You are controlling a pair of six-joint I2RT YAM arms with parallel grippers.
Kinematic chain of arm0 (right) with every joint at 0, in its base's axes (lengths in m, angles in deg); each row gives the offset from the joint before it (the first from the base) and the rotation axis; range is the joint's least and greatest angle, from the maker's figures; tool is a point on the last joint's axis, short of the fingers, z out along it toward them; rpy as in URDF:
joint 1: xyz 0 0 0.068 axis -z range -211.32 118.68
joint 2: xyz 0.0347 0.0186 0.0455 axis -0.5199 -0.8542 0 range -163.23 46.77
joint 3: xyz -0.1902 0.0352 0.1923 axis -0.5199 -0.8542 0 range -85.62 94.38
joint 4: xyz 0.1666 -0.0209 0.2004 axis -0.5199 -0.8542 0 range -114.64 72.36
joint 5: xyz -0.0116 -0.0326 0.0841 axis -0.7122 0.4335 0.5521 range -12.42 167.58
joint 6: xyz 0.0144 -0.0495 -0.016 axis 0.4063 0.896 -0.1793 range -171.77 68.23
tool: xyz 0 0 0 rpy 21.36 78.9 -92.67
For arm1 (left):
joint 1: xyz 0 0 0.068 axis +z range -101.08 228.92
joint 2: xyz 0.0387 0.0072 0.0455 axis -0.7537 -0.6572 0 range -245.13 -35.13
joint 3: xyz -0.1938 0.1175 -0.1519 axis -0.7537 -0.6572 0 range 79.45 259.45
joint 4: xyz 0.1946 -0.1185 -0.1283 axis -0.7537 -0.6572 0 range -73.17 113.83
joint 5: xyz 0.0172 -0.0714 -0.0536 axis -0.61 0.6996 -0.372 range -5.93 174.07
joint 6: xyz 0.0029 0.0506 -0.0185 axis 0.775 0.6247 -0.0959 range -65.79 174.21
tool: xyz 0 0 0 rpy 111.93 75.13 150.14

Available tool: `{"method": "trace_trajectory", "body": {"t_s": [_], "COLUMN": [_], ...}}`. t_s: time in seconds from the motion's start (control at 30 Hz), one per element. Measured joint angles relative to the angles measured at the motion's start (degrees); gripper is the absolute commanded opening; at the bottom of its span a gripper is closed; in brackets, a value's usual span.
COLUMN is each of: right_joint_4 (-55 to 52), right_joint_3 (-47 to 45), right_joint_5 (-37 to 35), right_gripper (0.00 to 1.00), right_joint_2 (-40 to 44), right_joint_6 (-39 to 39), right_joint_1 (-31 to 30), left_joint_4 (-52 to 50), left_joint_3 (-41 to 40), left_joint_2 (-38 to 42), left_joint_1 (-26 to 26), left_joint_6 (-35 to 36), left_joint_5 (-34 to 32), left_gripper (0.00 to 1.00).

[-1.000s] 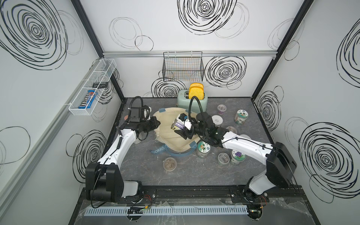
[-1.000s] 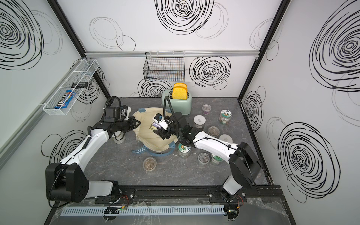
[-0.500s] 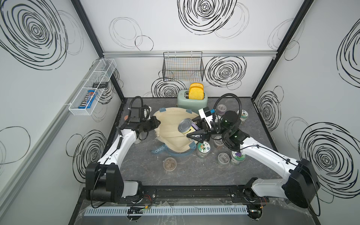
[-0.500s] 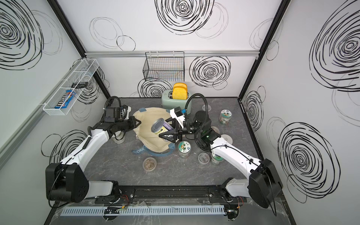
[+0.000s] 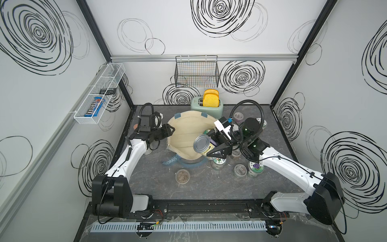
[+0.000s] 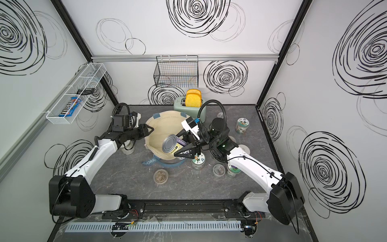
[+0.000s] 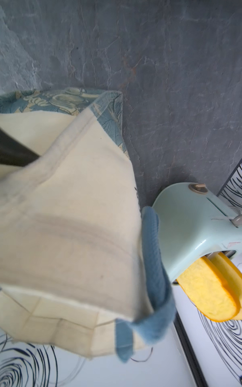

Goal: Take out the seed jars from the canvas bag
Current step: Place the seed jar at the center of the board.

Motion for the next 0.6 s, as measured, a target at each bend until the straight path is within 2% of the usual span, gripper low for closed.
{"method": "trace_trajectory", "body": {"t_s": [0.1, 0.17, 0.2, 0.23, 0.33, 0.47, 0.6], "right_joint_4": [0.1, -3.0, -4.9, -7.2, -12.8, -26.7, -37.8], "right_joint_3": [0.2, 1.0, 1.9, 3.0, 5.8, 11.4, 13.5], "right_joint_5": [-0.1, -1.2, -2.1, -3.5, -8.3, -13.7, -15.8], "right_gripper": [0.71, 0.71, 0.68, 0.65, 0.69, 0.69, 0.67], "right_joint_2": [0.0, 0.0, -0.2, -0.3, -0.3, -2.3, -5.2], "right_joint_6": [0.1, 1.0, 1.6, 1.9, 1.7, -0.2, -7.5], "right_joint_1": [0.0, 0.0, 0.0, 0.0, 0.0, 0.1, 0.0], "left_joint_4": [-0.2, -0.7, -0.9, -1.0, -1.7, -2.2, -2.3], "left_joint_3": [0.1, 0.6, 1.0, 1.3, 1.7, 2.0, 1.9], "left_joint_2": [0.2, 0.5, 0.9, 1.4, 3.8, 6.8, 7.2], "left_joint_1": [0.0, 0.0, 0.0, 0.0, 0.3, 1.3, 2.4], "left_joint_6": [0.0, 0.2, 0.2, 0.2, 0.4, 0.9, 1.2], "left_joint_5": [0.1, 0.0, 0.0, 0.0, -0.1, 0.1, 0.5], "left_gripper": [0.70, 0.79, 0.82, 0.82, 0.84, 0.84, 0.84]}}
